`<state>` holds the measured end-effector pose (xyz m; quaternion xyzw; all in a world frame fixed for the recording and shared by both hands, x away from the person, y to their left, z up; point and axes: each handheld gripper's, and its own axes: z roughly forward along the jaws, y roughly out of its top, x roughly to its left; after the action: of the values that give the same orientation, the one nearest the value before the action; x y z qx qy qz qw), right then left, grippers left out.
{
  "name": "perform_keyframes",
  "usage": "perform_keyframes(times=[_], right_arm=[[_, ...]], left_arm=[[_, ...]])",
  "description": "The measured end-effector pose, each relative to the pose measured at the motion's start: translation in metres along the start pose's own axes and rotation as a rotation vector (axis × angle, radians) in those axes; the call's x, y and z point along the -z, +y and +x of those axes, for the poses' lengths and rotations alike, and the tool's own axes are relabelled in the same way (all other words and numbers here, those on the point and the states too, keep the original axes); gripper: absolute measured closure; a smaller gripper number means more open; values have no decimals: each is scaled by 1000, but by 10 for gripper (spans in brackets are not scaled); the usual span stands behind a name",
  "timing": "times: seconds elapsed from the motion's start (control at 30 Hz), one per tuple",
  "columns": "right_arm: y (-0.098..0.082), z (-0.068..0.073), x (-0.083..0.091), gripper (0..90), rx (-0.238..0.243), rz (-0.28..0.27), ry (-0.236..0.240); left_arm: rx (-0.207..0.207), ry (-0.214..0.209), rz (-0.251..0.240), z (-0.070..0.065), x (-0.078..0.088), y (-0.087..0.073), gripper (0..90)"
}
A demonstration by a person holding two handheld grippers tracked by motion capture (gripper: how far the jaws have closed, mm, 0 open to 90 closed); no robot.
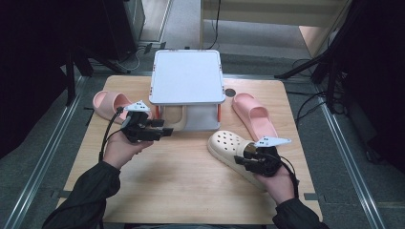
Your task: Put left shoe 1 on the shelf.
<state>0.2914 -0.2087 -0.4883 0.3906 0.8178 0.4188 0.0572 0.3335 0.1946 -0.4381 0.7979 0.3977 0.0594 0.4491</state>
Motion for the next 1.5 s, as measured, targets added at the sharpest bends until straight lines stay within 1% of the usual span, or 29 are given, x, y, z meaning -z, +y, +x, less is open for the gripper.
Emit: perform_keyframes(times=[0.07,0.1,0.13,0.23,0.27,0.37,0.43,0.47,0.5,0.53,0.57,0.63,0.67,0.7,0.73,0.77,0.8,0.83,0.87,0.97,1.07,1.17,1.27,1.3,1.33,1.37,1.4,1.47,1.5], right_arm=[[2,-1,-4,693,4,5,10],[4,-1,-8,742,6,17,22],[4,0,-10,763,7,22,33],[5,2,-10,773,2,29,24],[6,1,-9,777,-11,34,20],[7,2,-8,778,-5,40,7],[10,3,-6,779,-18,32,13],[12,3,-6,779,-34,32,22],[12,3,-6,779,-34,32,22],[15,6,-6,778,-56,34,38],[15,6,-6,778,-56,34,38],[18,12,-10,779,-33,37,51],[21,18,-14,778,-13,43,60],[21,18,-14,778,-13,43,60],[24,23,-18,778,5,42,77],[26,25,-20,778,11,39,87],[26,25,-20,778,11,39,87],[29,30,-24,778,19,41,100],[29,30,-24,778,19,41,100],[33,36,-30,777,42,46,113],[38,43,-39,777,56,57,133],[40,46,-43,777,65,61,139],[44,52,-53,776,79,74,151],[44,52,-53,776,79,74,151],[45,55,-58,775,82,80,159],[45,55,-58,775,82,80,159],[46,57,-63,775,93,85,166],[46,59,-65,775,94,87,164],[46,61,-68,775,105,91,163]], left_arm=[[0,-1,4,0,-1,0,409],[-1,-2,4,0,-2,0,406],[-2,-1,4,0,-2,0,405],[-6,1,9,0,-2,-1,402],[-4,2,11,0,-1,0,401],[-1,1,3,0,-1,-1,400],[2,2,5,1,0,-3,399],[6,3,4,0,0,-3,398],[7,4,2,1,1,-4,398],[9,4,2,1,1,-5,396],[9,7,0,1,2,-6,396],[12,11,2,1,4,-8,394],[16,18,-2,1,6,-10,393],[16,18,-2,1,6,-10,392],[18,24,-4,1,8,-12,392],[18,24,-4,1,8,-12,392],[24,25,-4,1,9,-13,392],[23,32,-5,1,10,-14,392],[27,32,-7,1,11,-16,392],[33,41,-5,1,14,-19,391],[37,47,-4,1,17,-23,390],[45,52,-5,1,19,-25,389],[48,59,-2,1,21,-28,387],[48,59,-2,1,21,-28,387],[50,59,-1,0,21,-30,387],[50,59,-1,0,21,-30,388],[51,62,1,0,21,-31,388],[50,63,0,-1,20,-31,388],[49,62,2,-1,20,-32,388]])
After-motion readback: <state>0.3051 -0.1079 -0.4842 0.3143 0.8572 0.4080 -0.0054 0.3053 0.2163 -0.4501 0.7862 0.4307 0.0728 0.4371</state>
